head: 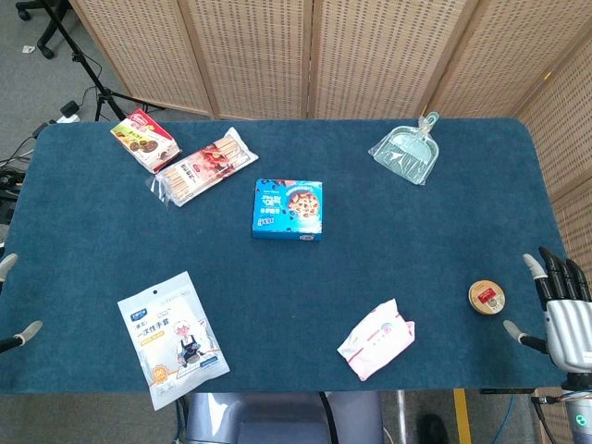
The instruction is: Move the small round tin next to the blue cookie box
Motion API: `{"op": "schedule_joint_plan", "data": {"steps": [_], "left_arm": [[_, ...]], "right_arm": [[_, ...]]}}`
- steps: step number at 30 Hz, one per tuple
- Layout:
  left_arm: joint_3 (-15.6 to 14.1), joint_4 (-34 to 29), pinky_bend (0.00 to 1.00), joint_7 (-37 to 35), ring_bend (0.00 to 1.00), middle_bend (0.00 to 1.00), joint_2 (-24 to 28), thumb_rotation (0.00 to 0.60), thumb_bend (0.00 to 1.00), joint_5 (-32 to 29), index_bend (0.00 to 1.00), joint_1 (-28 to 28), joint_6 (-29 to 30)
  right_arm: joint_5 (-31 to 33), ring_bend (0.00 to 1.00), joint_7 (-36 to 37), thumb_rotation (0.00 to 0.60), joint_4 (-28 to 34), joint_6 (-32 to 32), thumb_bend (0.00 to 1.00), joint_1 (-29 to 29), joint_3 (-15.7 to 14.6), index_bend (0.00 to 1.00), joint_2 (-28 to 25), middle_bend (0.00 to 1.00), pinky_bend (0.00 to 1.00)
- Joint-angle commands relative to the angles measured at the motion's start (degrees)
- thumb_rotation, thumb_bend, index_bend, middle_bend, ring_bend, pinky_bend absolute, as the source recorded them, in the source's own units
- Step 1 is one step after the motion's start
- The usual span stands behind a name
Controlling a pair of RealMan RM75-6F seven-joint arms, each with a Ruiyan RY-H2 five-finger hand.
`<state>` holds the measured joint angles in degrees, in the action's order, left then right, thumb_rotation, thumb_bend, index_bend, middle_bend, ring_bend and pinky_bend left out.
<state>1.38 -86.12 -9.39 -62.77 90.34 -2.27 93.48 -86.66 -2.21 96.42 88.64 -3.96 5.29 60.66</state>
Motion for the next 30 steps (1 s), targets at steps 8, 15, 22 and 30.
{"op": "schedule_joint_plan", "data": {"steps": [8,15,22,30], "left_arm": [[0.1,0.0,0.00,-0.8,0.00,0.00,0.3,0.600,0.00,0.2,0.00,-0.1,-0.5],[0.6,-0.8,0.00,-0.5,0.00,0.00,0.5,0.600,0.00,-0.7,0.00,-0.8,-1.9],[1.2,-1.4,0.00,1.7,0.00,0.00,0.2,0.600,0.00,-2.2,0.00,-1.8,-4.3],[1.5,-1.5,0.00,3.1,0.00,0.00,-0.3,0.600,0.00,-3.0,0.00,-2.1,-5.1]], "right_arm": [[0.5,0.00,2.6,0.600,-0.6,-2.4,0.00,-1.1,0.3,0.00,-0.2,0.00,0.00],[2.9,0.00,14.9,0.600,-6.8,-17.0,0.00,-8.2,0.9,0.00,-3.0,0.00,0.00],[3.6,0.00,22.3,0.600,-15.4,-28.1,0.00,-13.8,0.3,0.00,-2.8,0.00,0.00],[3.1,0.00,27.4,0.600,-22.6,-36.7,0.00,-17.3,-2.0,0.05,-0.3,0.00,0.00]]}}
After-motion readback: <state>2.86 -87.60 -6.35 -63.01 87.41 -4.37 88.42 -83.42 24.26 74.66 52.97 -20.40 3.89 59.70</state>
